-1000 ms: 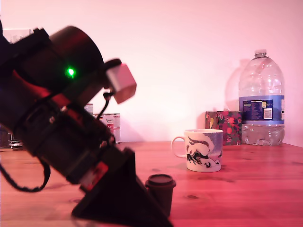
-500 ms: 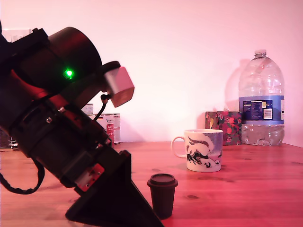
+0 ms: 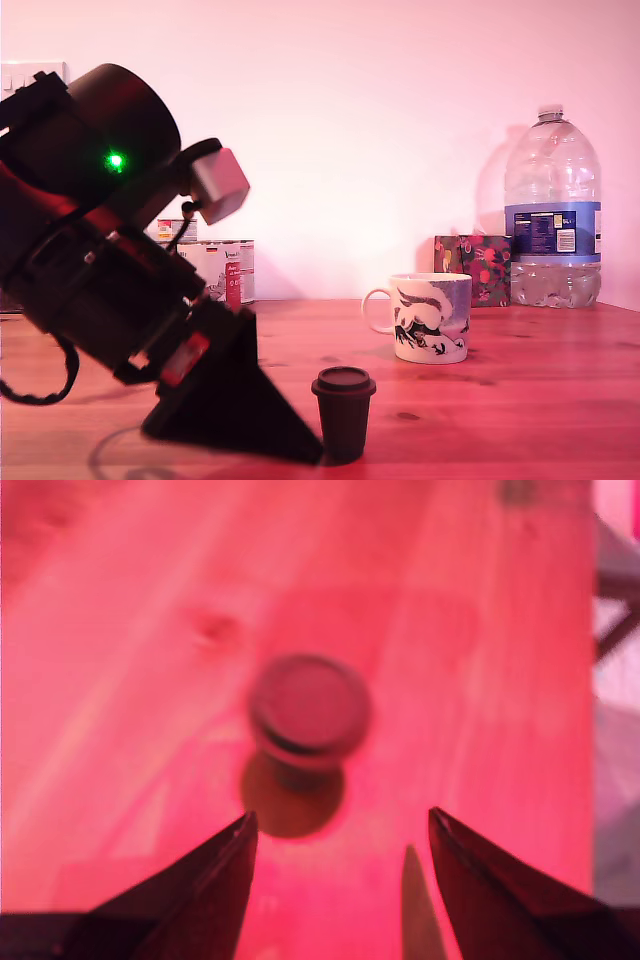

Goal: Pick up the coffee capsules from the table one by one and drop them inside the nearest coffee cup

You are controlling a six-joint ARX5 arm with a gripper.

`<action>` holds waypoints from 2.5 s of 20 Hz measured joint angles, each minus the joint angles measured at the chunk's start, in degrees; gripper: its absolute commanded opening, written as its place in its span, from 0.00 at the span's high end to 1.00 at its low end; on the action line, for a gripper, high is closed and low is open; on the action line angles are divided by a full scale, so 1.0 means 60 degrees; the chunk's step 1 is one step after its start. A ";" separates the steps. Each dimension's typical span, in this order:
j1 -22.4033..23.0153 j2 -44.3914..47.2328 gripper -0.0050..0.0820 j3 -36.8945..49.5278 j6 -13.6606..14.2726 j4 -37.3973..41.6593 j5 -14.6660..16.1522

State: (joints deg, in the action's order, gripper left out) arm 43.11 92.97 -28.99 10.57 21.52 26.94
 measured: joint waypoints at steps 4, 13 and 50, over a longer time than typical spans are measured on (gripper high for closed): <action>-0.0007 0.0000 0.39 0.0000 -0.0281 0.0124 0.0025; 0.0069 0.0025 0.28 0.0004 -0.0481 0.0568 -0.0251; 0.0430 0.1093 0.90 -0.1024 -0.0681 0.0375 -0.0991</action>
State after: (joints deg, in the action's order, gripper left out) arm 45.69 99.53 -35.14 6.48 23.77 20.99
